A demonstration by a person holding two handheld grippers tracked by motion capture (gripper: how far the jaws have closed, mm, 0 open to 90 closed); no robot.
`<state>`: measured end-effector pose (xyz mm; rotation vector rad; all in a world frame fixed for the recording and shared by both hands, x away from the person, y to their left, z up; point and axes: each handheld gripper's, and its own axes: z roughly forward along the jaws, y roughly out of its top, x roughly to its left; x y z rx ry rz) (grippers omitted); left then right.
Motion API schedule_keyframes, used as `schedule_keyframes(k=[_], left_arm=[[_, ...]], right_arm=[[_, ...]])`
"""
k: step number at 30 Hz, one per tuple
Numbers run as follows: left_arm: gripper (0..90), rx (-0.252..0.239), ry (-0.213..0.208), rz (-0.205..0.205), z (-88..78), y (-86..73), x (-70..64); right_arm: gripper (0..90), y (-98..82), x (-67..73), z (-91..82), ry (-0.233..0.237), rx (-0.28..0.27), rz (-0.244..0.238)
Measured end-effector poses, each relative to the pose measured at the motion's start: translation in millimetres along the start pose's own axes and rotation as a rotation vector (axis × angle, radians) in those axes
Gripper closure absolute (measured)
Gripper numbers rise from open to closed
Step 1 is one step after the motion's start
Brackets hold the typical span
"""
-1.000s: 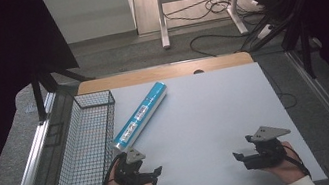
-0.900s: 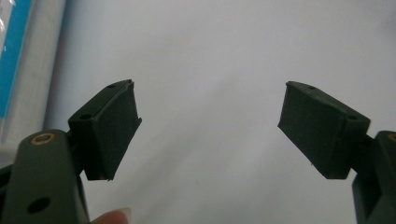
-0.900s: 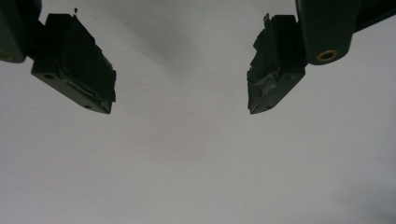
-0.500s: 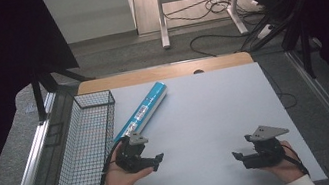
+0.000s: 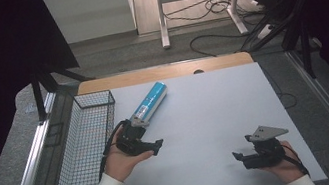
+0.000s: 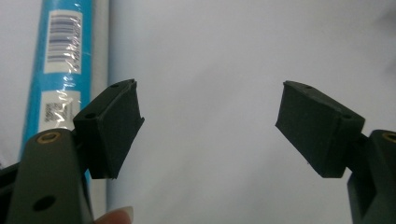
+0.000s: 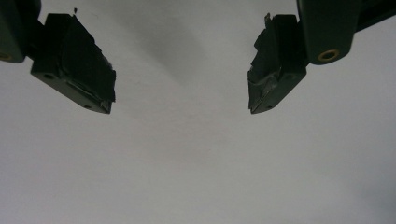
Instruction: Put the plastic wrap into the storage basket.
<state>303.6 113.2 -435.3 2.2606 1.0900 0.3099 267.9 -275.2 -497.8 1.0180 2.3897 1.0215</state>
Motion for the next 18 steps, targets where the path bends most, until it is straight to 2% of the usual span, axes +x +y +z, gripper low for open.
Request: schedule_keyframes(k=[4, 11, 18], left_arm=[[21.3, 0.018, 0.016, -0.020, 6.2, 10.1, 12.4], [21.7, 0.036, 0.048, -0.042, 15.1, 23.2, 25.0], [21.7, 0.049, 0.062, -0.060, 23.3, 35.0, 39.5]], right_arm=[[23.9, 0.3, 0.7, 0.1, -0.001, 0.002, 0.000], [23.9, 0.8, 2.3, -0.1, -0.007, 0.000, -0.010], [23.8, 0.5, 2.2, 0.1, -0.008, 0.005, -0.018]])
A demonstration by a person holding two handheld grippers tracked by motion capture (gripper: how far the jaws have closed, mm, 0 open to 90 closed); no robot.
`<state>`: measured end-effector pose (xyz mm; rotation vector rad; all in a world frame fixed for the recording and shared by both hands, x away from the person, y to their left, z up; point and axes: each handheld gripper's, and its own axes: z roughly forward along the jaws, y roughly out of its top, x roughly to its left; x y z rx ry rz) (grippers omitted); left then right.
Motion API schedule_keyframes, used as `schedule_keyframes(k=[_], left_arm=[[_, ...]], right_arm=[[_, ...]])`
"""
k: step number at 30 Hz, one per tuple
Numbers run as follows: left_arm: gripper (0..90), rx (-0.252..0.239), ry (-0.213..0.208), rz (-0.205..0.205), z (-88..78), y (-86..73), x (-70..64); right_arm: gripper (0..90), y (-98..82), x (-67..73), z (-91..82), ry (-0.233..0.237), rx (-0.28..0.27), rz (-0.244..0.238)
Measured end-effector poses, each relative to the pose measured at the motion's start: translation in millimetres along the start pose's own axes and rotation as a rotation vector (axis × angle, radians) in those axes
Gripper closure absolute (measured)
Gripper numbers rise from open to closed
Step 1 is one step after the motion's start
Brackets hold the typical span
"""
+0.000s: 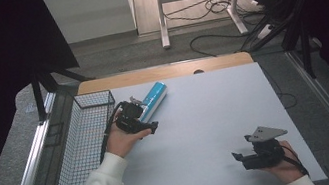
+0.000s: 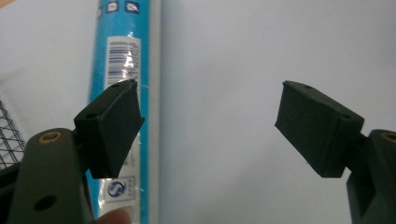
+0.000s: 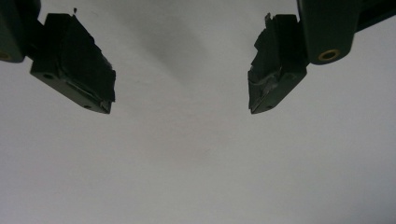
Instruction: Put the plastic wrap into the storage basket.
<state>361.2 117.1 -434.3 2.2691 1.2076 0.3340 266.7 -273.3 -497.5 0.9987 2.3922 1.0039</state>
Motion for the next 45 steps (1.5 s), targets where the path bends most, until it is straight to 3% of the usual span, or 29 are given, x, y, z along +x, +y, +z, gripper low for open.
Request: schedule_keyframes(k=[12, 22, 34, 45], left_arm=[[21.2, 0.026, 0.016, -0.044, 22.4, 18.4, 26.4], [22.4, 0.063, 0.032, -0.048, 37.0, 27.4, 39.0], [21.5, 0.098, 0.053, -0.062, 58.4, 27.5, 51.7], [20.6, 0.143, 0.021, -0.098, 79.6, 24.6, 64.8]], right_arm=[[23.7, -0.7, -1.4, 1.2, 0.001, 0.007, 0.000], [23.7, -1.4, -1.8, 2.1, 0.000, 0.013, 0.000], [23.6, -1.9, -2.1, 2.8, -0.005, 0.019, -0.010], [23.4, -2.9, -3.1, 4.2, -0.008, 0.029, -0.009]])
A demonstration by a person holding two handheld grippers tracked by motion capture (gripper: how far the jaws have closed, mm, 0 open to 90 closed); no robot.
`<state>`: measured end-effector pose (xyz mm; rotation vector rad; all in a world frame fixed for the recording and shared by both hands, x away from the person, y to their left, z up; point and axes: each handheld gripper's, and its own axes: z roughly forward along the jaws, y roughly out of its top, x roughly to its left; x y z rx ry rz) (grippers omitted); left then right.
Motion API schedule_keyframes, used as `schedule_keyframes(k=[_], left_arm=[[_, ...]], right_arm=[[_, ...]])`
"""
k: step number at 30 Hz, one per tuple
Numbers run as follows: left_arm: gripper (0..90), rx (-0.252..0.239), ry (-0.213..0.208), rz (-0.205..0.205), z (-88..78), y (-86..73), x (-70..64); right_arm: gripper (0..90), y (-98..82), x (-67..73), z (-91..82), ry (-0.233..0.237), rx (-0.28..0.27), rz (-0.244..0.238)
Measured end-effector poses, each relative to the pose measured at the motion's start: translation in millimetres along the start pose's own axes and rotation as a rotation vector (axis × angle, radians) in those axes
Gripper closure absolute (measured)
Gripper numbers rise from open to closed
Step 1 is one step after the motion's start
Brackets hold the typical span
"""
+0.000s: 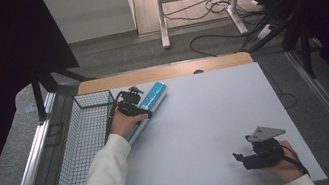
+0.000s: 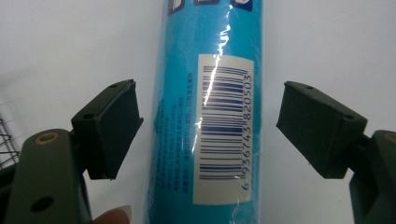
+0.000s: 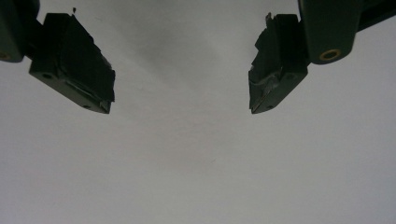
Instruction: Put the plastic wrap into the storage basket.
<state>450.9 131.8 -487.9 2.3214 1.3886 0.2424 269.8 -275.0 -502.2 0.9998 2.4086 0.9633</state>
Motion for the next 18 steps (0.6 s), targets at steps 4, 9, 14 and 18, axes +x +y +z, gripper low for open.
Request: schedule_keyframes(k=[4, 9, 14, 18], left_arm=[[21.3, 0.019, -0.011, -0.008, 8.2, 0.3, 1.5], [25.3, 0.071, 0.000, -0.011, 18.4, 1.8, 1.1], [29.8, 0.070, 0.017, 0.007, 18.5, 2.6, -1.5], [30.4, 0.075, 0.026, 0.020, 18.1, 3.2, -3.4]], right_arm=[[23.3, -0.2, 0.1, 0.6, 0.000, 0.001, -0.003], [23.1, -0.2, 0.6, 1.4, -0.003, 0.009, -0.007], [22.9, -1.0, 0.0, 2.4, -0.008, 0.014, -0.007], [22.9, -1.0, -0.1, 2.7, -0.011, 0.017, -0.007]])
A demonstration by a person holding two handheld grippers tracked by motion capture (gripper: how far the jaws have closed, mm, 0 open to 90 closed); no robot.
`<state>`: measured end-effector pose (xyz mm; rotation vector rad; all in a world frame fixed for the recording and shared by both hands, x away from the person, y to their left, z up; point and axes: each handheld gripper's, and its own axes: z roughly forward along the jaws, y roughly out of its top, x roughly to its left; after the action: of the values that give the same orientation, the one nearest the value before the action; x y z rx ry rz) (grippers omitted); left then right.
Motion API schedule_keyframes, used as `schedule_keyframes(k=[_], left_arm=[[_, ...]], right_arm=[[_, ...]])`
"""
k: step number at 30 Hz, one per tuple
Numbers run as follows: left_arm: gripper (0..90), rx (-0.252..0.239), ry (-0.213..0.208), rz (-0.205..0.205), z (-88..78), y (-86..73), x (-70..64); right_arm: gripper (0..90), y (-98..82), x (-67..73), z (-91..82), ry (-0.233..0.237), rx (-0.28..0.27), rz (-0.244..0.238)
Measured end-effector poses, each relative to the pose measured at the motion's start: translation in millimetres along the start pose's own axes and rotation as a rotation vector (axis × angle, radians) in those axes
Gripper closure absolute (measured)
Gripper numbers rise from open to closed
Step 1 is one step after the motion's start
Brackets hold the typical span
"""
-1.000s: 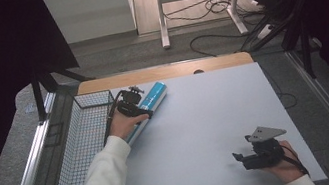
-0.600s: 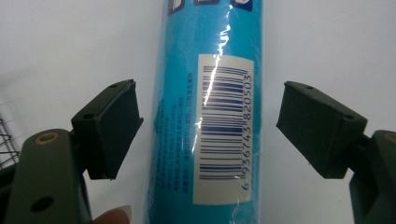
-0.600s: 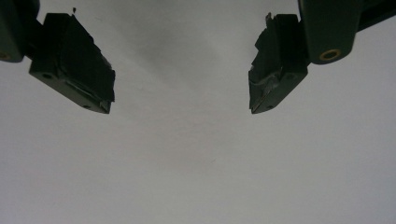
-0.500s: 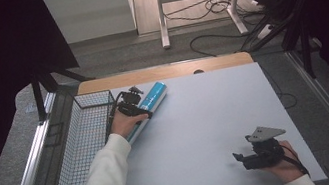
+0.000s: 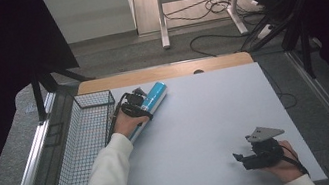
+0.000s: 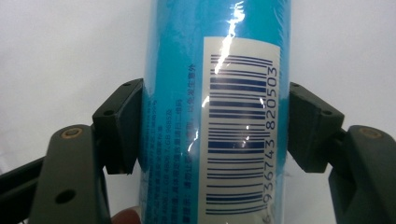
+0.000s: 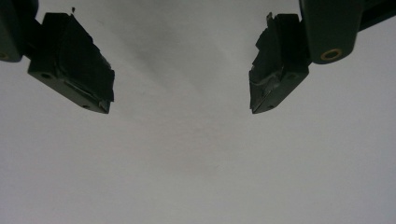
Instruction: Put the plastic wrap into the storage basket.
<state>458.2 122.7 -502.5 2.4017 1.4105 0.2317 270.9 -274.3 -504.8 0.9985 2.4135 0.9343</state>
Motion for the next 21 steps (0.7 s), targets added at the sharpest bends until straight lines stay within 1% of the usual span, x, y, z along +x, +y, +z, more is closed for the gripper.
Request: schedule_keyframes(k=[2, 6, 7, 8, 12, 15, 16, 17, 21], left_arm=[[30.6, 0.002, -0.003, -0.003, -0.2, 0.4, -0.2], [31.1, 0.031, -0.010, -0.004, -2.6, 1.9, 0.3], [31.2, 0.031, -0.010, -0.004, -2.6, 1.9, 0.3], [31.2, 0.028, -0.023, -0.024, -4.8, 1.3, 1.4], [31.3, 0.021, -0.020, -0.028, -11.4, 0.6, 2.3], [31.4, 0.011, -0.009, -0.032, -25.1, -0.6, 0.5], [31.4, 0.013, -0.010, -0.030, -29.3, -0.7, 0.3], [31.5, 0.009, -0.015, -0.037, -33.3, -0.8, -0.6], [31.5, 0.010, -0.012, -0.032, -51.2, -0.7, -2.6]], right_arm=[[22.8, 0.0, -0.1, -0.1, -0.003, 0.002, -0.001], [22.8, 0.0, -0.7, -0.2, -0.008, 0.002, 0.002], [22.8, 0.0, -0.7, -0.2, -0.008, 0.002, 0.002], [22.9, 0.5, -0.4, -0.9, -0.016, -0.004, -0.004], [22.9, 1.8, 1.2, -2.1, -0.019, -0.012, -0.012], [22.8, 1.9, 1.7, -1.9, -0.016, -0.012, -0.016], [22.8, 2.0, 1.7, -2.2, -0.016, -0.013, -0.016], [22.8, 2.2, 1.8, -2.4, -0.016, -0.015, -0.017], [22.7, 3.3, 3.3, -3.4, -0.016, -0.019, -0.022]])
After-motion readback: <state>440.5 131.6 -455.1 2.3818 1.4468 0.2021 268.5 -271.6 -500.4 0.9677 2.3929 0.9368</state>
